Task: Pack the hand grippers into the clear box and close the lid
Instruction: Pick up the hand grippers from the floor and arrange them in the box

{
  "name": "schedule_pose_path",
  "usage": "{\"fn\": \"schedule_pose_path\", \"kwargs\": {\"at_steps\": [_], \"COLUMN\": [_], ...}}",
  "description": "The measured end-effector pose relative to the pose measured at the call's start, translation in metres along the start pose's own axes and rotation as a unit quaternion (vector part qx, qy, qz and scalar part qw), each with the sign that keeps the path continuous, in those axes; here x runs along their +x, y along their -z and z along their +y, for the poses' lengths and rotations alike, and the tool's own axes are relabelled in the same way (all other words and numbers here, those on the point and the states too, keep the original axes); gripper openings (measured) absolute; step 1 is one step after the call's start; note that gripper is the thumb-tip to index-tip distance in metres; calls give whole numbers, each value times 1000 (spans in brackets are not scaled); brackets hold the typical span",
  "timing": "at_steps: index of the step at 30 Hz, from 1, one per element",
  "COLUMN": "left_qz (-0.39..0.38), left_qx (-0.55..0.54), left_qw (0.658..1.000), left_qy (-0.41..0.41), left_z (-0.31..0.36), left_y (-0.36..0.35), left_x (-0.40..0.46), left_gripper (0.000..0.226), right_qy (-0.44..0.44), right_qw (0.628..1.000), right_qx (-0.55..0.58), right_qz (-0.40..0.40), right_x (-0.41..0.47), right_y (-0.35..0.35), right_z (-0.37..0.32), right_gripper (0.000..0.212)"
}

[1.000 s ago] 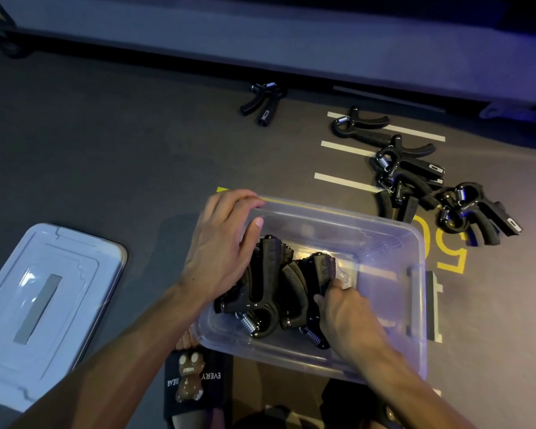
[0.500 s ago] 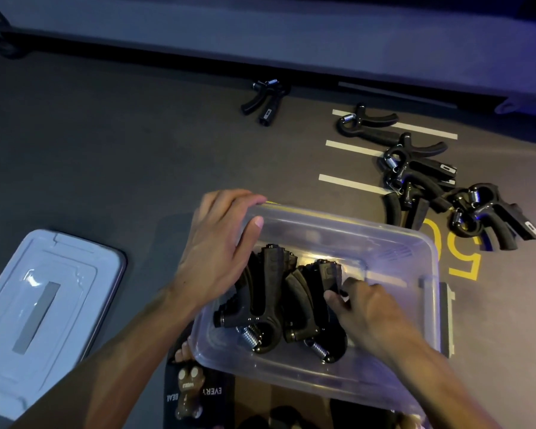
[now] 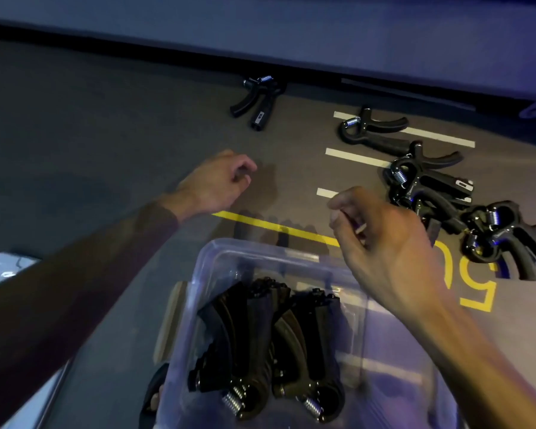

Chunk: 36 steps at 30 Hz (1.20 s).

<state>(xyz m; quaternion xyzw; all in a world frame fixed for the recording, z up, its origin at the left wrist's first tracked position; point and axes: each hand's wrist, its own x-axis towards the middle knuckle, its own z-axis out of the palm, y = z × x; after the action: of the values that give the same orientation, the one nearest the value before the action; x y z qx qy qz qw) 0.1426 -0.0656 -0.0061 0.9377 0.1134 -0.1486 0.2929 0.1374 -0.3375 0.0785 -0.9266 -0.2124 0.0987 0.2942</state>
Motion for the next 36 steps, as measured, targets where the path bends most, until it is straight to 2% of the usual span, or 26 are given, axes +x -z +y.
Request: {"fn": "schedule_pose_path", "kwargs": {"at_steps": [3, 5, 7, 10, 14, 16, 18, 21, 24, 27, 30, 33, 36], "left_qz": [-29, -22, -11, -34, -74, -61, -24, 32, 79, 115, 158, 183, 185], "left_qx": [54, 83, 110, 139, 181, 216, 224, 194, 119, 24, -54, -78, -89], "left_qw": [998, 996, 993, 988, 977, 972, 973, 980, 990, 993, 985, 976, 966], "left_qy": [11, 19, 34, 61, 78, 72, 45, 2, -8, -24, -38, -91, -158], "left_z": [-6, -6, -4, -4, 4, 9, 13, 13, 12, 15, 31, 59, 88], "left_y": [-7, -9, -9, -11, -12, -8, -4, -1, 7, 28, 50, 66, 73], "left_x": [40, 63, 84, 113, 136, 137, 127, 98, 57, 15, -34, -91, -139], "left_gripper": [43, 51, 57, 62, 66, 62, 48, 22, 10, 5, 8, 8, 10], "right_qy": [0, -8, -12, -10, -21, -21, -20, -16, -12, -3, 10, 47, 121], "right_qw": [1000, 999, 998, 997, 995, 995, 995, 997, 999, 999, 997, 994, 990], "right_qx": [0, -5, -9, -18, -3, -3, 4, 14, 31, 51, 74, 90, 54], "right_qz": [-28, -51, -65, -74, -94, -98, -94, -70, -42, -18, 12, 50, 57], "right_x": [20, 29, 36, 42, 39, 36, 34, 27, 18, 4, -13, -30, -44], "right_y": [-13, -19, -22, -25, -27, -27, -25, -19, -15, -11, -7, -1, 8], "right_z": [12, 19, 24, 29, 32, 32, 31, 26, 21, 12, 0, -15, -31], "right_gripper": [17, 21, 18, 14, 15, 15, 15, 15, 15, 16, 20, 33, 47]}}
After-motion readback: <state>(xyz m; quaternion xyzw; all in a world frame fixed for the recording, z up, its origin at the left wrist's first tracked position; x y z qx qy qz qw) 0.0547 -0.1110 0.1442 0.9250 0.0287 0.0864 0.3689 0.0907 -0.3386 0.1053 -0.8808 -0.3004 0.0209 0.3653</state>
